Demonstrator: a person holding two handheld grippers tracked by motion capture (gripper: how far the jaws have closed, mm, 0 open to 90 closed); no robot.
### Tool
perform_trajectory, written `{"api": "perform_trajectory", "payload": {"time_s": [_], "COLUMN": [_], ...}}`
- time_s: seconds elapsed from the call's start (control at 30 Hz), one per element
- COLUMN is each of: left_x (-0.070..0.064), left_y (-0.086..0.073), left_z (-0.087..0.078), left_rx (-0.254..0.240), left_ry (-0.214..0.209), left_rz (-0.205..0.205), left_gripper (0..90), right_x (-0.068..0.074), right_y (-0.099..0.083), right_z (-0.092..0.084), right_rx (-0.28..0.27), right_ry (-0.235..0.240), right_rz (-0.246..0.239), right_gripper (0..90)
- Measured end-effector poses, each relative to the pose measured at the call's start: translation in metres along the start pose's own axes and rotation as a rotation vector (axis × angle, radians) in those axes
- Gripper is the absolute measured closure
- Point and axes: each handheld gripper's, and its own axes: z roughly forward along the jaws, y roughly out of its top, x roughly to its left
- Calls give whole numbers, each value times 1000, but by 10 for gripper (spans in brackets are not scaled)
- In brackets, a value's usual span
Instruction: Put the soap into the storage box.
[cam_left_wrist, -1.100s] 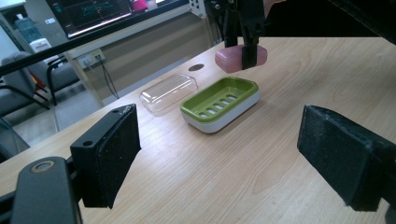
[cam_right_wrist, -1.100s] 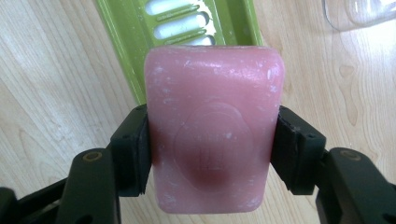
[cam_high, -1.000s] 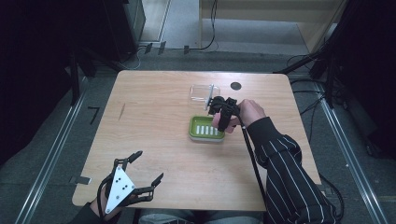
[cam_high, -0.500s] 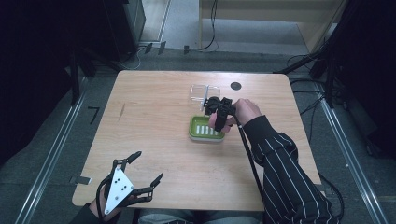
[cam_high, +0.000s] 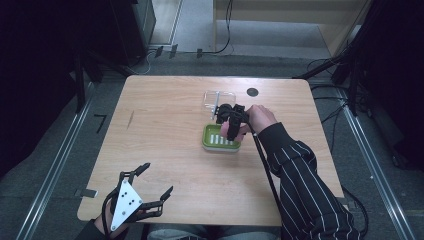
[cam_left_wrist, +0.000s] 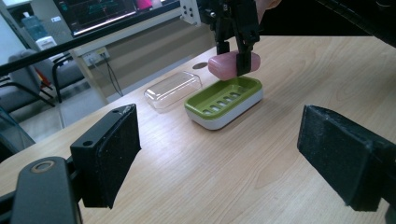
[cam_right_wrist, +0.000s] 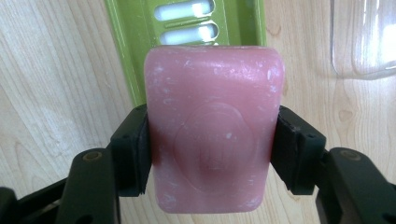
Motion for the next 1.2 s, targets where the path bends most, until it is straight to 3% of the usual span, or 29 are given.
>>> {"api": "perform_trajectory", "payload": {"time_s": [1.2], "left_x": [0], "left_y": [-2], "left_z": [-9], "left_rx": [11], "left_ry": [28], "left_rz": [-2], "left_gripper": [137], "right_x": [0], "right_y": [22], "right_z": [15], "right_rx": [-8], "right_ry": [23], "right_rz": [-100], "right_gripper": [391]}}
